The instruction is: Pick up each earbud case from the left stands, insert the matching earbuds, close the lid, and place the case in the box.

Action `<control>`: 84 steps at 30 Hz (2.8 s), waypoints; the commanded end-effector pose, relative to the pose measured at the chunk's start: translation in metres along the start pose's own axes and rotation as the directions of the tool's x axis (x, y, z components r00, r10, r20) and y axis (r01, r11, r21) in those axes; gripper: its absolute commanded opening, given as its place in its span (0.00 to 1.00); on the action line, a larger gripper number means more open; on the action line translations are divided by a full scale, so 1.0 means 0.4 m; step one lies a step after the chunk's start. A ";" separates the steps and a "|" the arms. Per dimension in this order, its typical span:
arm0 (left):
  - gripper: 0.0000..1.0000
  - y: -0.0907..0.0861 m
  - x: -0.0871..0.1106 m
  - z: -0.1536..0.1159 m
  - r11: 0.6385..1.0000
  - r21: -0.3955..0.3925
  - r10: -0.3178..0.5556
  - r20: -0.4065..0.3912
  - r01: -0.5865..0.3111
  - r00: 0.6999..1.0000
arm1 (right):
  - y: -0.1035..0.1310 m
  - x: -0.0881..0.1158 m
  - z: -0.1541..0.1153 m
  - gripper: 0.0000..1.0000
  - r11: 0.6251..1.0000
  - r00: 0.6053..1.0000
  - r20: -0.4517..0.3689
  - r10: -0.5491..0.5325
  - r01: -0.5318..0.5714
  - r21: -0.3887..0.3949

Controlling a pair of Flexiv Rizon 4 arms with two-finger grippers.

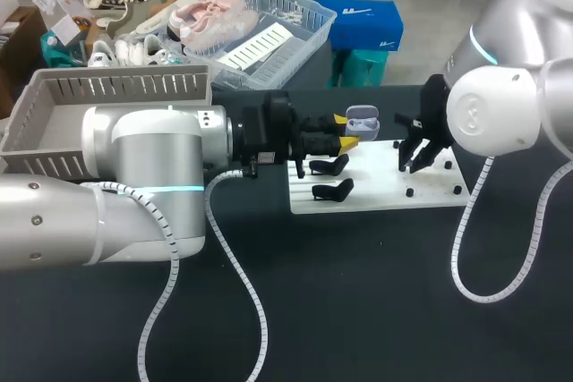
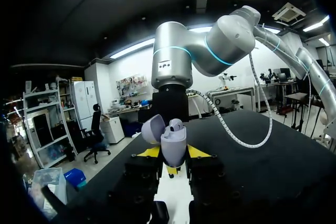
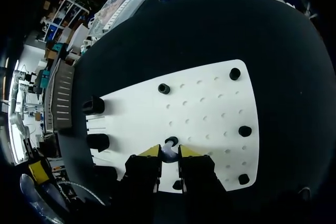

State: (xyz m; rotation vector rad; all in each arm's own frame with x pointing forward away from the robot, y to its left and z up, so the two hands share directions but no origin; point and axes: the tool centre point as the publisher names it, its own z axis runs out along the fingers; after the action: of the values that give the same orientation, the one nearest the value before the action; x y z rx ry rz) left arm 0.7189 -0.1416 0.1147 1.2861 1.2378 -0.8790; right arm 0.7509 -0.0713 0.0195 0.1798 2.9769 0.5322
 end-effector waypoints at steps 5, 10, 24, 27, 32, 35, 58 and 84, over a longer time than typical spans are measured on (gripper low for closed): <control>0.00 -0.001 0.001 0.001 1.000 -0.004 0.001 0.002 -0.001 1.000 | -0.001 0.017 -0.043 0.00 1.000 1.000 0.021 0.015 -0.015 0.001; 0.00 -0.001 0.001 0.001 1.000 -0.004 0.001 0.002 -0.001 1.000 | -0.007 0.038 -0.066 0.00 1.000 0.999 0.033 0.028 -0.028 0.004; 0.00 -0.001 0.001 0.001 1.000 -0.004 0.001 0.002 -0.001 1.000 | -0.013 0.167 -0.100 0.00 0.997 1.000 0.027 0.015 -0.017 0.073; 0.00 -0.001 0.001 0.001 1.000 -0.004 0.001 0.002 -0.001 1.000 | -0.006 0.199 -0.111 0.00 0.999 0.999 0.033 0.015 -0.017 0.044; 0.00 -0.001 0.001 0.001 1.000 -0.004 0.001 0.002 -0.001 1.000 | 0.024 0.248 -0.140 0.00 0.999 0.999 0.045 -0.011 0.009 0.048; 0.00 -0.001 0.001 0.001 1.000 -0.004 0.001 0.002 -0.001 1.000 | 0.049 0.272 -0.161 0.00 0.998 0.998 0.049 -0.041 0.038 0.056; 0.00 -0.001 0.001 0.001 1.000 -0.004 0.001 0.002 -0.001 1.000 | 0.238 0.294 -0.306 0.00 0.945 0.953 0.032 -0.303 0.296 0.137; 0.00 -0.001 0.001 0.001 1.000 -0.004 0.001 0.002 -0.001 1.000 | 0.344 0.154 -0.348 0.00 0.817 0.825 0.024 -0.565 0.555 0.158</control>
State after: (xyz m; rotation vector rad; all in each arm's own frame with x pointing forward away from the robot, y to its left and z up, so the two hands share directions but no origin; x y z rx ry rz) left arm 0.7189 -0.1415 0.1147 1.2861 1.2379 -0.8790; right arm 0.6802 0.0165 0.1901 -0.6187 2.7780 0.2294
